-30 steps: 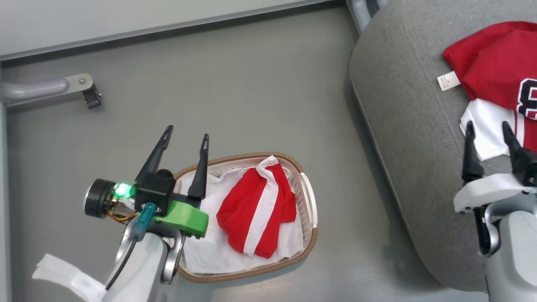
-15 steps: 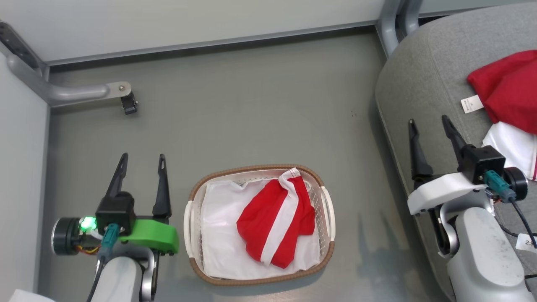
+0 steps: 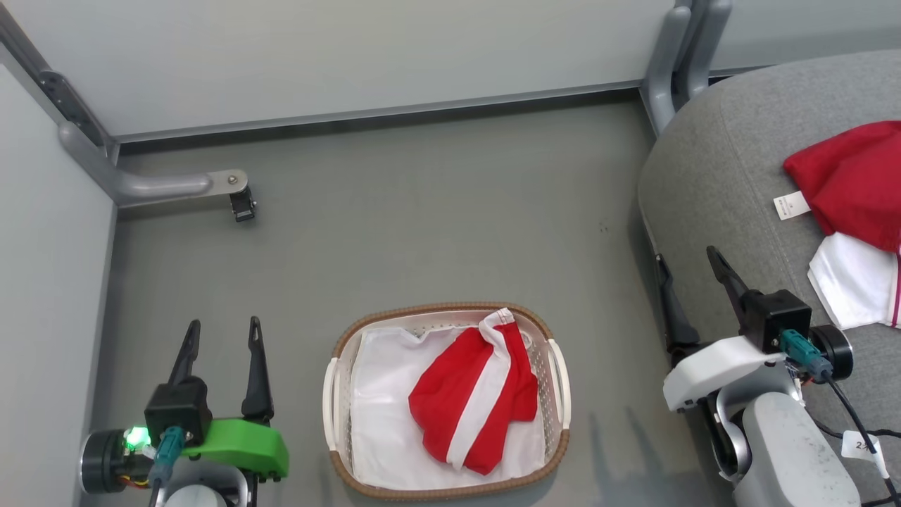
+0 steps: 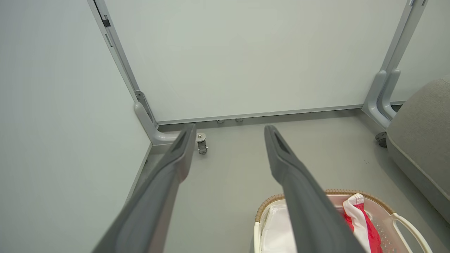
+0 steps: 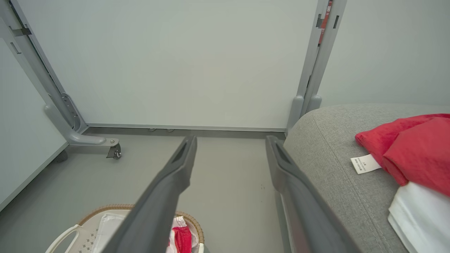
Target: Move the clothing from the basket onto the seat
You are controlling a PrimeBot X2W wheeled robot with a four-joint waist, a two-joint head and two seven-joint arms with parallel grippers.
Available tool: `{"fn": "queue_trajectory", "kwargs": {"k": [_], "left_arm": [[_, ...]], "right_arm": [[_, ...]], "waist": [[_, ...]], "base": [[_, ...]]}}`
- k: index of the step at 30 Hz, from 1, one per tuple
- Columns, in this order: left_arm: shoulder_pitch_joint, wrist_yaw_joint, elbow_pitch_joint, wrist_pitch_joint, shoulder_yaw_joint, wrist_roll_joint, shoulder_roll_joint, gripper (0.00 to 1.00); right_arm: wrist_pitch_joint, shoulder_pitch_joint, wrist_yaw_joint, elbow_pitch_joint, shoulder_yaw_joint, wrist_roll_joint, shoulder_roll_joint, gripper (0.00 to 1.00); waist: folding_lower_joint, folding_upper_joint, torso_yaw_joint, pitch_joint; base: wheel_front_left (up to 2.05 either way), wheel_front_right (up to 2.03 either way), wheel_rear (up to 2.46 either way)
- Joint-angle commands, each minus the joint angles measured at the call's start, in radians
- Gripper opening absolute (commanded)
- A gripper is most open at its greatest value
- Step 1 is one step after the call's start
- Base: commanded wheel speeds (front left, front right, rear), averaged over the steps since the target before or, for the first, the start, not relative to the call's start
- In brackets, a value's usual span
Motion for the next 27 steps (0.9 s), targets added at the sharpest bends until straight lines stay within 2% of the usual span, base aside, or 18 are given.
{"fn": "queue_trajectory", "kwargs": {"k": [1, 15, 27], "left_arm": [[0.021, -0.004, 0.001, -0.004, 0.008, 0.008, 0.0, 1.0], [0.051, -0.043, -0.009, -0.003, 0.04, 0.046, -0.023, 1.0], [-0.042, -0.076, 0.043, -0.003, -0.028, 0.054, -0.032, 1.0]], "right_arm": [[-0.005, 0.022, -0.001, 0.001, 0.005, 0.01, -0.004, 1.0], [-0.005, 0.039, -0.001, -0.012, 0.033, 0.038, -0.004, 1.0], [-0.005, -0.061, -0.001, -0.073, 0.049, 0.042, -0.004, 1.0]], "waist": [[0.0001, 0.0, 0.0, -0.015], [0.0001, 0.0, -0.004, -0.019], [0.0001, 0.0, -0.051, 0.13]], "base": [[0.0, 0.0, 0.0], [0.0, 0.0, 0.0], [0.0, 0.0, 0.0]]}}
